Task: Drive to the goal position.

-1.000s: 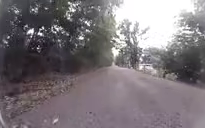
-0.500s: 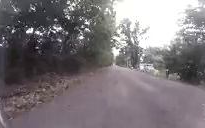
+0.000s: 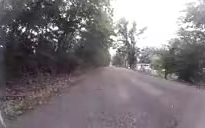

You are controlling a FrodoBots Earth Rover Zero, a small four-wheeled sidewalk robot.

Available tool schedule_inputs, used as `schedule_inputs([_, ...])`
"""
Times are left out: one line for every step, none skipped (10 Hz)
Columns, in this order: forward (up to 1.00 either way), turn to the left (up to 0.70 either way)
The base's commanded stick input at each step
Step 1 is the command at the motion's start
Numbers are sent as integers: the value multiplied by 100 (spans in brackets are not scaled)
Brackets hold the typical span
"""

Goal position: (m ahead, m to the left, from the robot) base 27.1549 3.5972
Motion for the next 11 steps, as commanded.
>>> schedule_inputs([70, 0])
schedule_inputs([70, 0])
schedule_inputs([70, 0])
schedule_inputs([70, 0])
schedule_inputs([70, 0])
schedule_inputs([70, 0])
schedule_inputs([70, 0])
schedule_inputs([70, 0])
schedule_inputs([70, 0])
schedule_inputs([70, 0])
schedule_inputs([70, 0])
